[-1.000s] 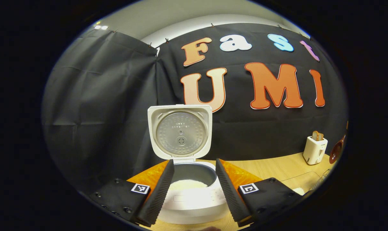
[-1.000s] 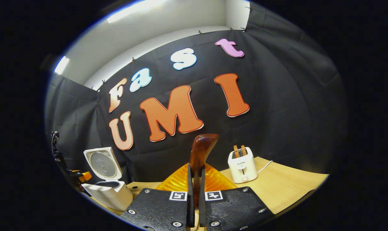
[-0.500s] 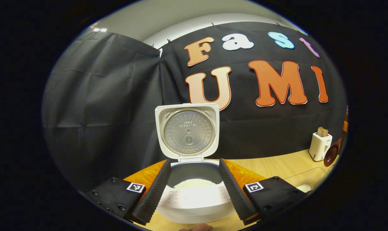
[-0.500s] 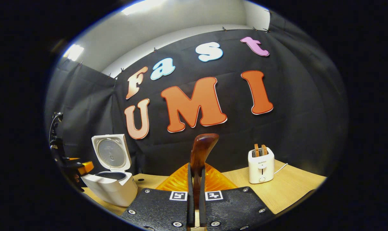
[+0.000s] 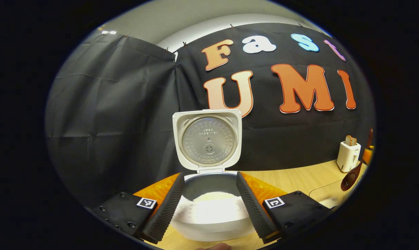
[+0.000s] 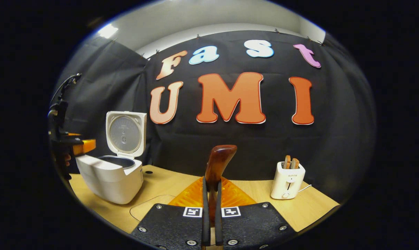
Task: Close the left gripper, press the button to open the rice cooker; take a wooden spoon from the chopstick holder with the right hand, scoop a spoonful of rice and pour it into the rice cooker, then put the wooden spoon back into the chopstick holder.
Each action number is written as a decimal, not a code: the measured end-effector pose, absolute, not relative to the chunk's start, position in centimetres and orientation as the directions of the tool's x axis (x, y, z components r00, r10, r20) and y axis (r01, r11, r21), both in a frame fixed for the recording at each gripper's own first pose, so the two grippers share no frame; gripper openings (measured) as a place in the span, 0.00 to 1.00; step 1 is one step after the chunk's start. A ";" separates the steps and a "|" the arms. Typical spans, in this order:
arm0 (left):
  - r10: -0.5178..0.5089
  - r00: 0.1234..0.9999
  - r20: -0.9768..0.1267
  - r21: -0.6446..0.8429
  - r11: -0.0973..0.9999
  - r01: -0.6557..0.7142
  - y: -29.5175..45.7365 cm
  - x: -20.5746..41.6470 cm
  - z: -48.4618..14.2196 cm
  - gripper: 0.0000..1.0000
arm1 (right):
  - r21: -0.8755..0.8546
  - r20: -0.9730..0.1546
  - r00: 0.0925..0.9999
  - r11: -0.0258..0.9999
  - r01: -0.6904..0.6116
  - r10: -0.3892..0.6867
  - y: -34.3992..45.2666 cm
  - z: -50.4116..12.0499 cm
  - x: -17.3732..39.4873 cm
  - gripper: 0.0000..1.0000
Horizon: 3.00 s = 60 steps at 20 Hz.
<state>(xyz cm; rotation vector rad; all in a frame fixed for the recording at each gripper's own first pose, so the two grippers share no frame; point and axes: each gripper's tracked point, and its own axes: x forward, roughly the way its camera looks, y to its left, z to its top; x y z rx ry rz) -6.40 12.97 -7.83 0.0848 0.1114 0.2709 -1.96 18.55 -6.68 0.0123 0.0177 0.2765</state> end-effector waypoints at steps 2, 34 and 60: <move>0.267 0.958 -0.106 0.094 0.962 -0.257 13.0 -6.4 -8.0 0.97 | -0.070 -0.040 0.963 0.961 -0.268 0.266 19.2 -7.7 -1.9 0.06; 0.292 0.945 -0.145 0.089 0.955 -0.281 14.9 -7.3 -10.9 0.97 | 0.297 -0.295 0.908 0.932 -0.207 0.296 23.0 -13.7 -2.2 0.06; 0.313 0.942 -0.120 0.090 0.949 -0.303 16.1 -8.0 -10.5 0.97 | 0.672 -0.356 0.824 0.734 -0.101 0.440 25.6 -15.4 -1.7 0.06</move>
